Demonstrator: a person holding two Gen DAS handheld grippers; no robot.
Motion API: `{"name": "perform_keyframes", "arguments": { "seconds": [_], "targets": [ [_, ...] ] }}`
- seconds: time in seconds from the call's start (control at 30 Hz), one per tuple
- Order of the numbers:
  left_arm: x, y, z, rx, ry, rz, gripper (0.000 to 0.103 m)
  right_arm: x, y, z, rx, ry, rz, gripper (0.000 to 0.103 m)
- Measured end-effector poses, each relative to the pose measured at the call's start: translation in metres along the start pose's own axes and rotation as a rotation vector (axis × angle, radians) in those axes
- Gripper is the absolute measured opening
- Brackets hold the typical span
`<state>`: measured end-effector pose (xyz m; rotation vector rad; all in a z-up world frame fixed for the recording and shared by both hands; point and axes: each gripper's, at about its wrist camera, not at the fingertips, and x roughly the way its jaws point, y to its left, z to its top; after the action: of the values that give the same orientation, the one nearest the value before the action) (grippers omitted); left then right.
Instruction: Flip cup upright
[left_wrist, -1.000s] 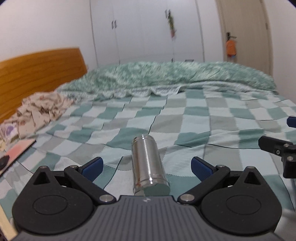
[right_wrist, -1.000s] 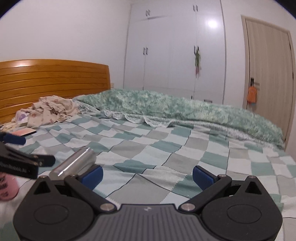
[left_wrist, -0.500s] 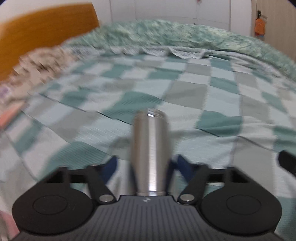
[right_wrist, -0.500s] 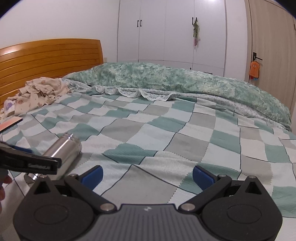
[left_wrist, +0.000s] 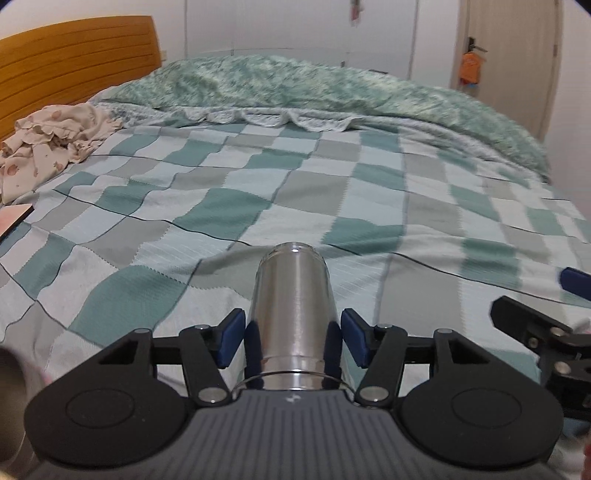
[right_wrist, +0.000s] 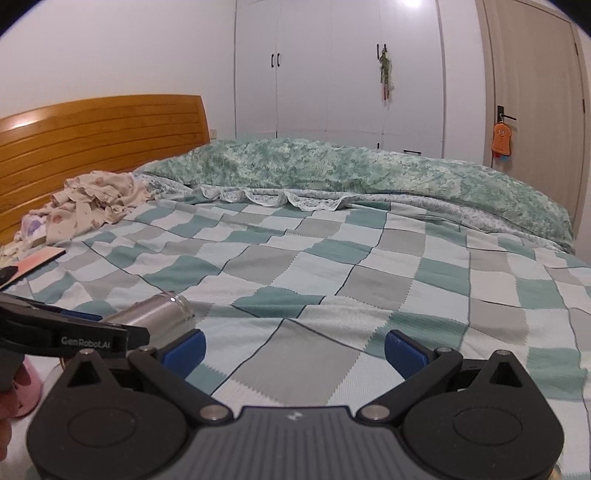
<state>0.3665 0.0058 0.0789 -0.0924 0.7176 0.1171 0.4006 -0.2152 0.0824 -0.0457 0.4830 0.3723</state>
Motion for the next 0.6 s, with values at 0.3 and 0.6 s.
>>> {"name": "perform_keyframes", "arguments": {
  "seconds": [0.3,0.6],
  "targets": [
    [-0.080,-0.008,-0.052,0.020,-0.058,-0.134,0.057,-0.085,0.013,-0.032,-0.027,-0.050,-0.016,0.103],
    [-0.112,-0.039,-0.130,0.071,-0.073,-0.215,0.056,-0.152,0.005,-0.084,-0.010,-0.054,-0.064,0.103]
  ]
}}
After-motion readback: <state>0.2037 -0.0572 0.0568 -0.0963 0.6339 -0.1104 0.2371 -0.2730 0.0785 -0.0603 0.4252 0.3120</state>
